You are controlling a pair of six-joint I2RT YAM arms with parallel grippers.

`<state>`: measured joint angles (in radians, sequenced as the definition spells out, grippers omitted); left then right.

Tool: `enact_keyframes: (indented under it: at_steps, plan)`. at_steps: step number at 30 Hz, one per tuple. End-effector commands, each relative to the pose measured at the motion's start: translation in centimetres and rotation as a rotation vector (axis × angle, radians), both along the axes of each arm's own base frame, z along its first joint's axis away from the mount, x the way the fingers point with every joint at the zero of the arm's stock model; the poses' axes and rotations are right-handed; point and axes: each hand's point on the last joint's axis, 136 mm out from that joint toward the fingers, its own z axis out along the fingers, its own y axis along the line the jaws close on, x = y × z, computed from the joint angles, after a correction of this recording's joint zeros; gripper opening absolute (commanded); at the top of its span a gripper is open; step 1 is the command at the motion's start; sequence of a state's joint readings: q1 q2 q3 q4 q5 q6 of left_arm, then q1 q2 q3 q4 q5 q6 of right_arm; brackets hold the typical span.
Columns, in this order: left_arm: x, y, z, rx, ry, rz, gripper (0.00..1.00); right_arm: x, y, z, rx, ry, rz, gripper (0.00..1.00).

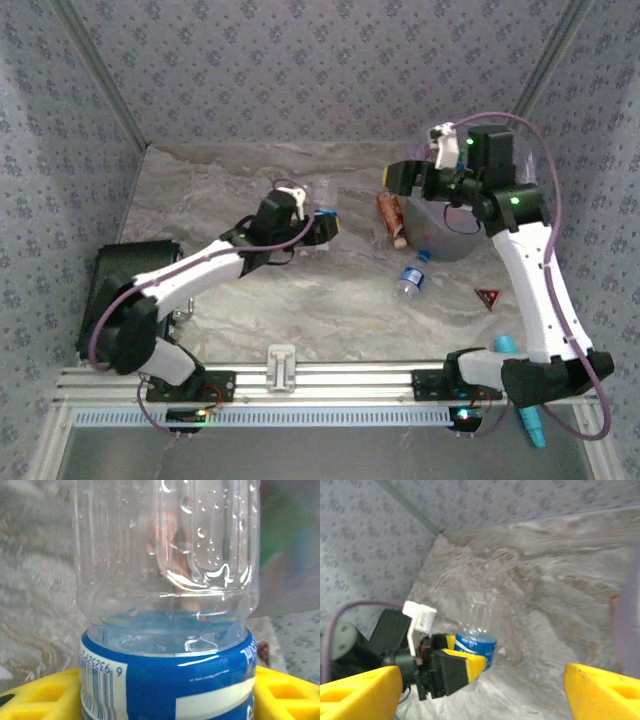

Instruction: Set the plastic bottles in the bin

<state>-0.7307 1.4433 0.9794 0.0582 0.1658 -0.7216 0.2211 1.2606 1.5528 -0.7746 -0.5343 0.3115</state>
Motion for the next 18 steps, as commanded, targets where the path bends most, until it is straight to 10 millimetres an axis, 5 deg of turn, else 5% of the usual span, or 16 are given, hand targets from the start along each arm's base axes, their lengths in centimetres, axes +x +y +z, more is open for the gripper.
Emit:
enact_keyframes:
  at_steps: [1,6,10,18]
  plan:
    - [-1.2,-0.1,4.7,-0.119,-0.219,-0.107,0.37,0.6,3.0,0.2,0.014,-0.012,0.059,0.85]
    - [-2.5,0.7,8.0,-0.212,-0.336,-0.157,0.35,0.7,8.2,-1.5,0.063,0.037,0.19,0.87]
    - [-2.9,0.2,8.8,-0.243,-0.338,-0.195,0.35,0.2,11.8,-2.7,0.11,0.068,0.295,0.88]
    - [-3.5,-0.4,10.6,-0.308,-0.357,-0.242,0.35,1.2,13.7,-5.0,0.11,0.095,0.319,0.86]
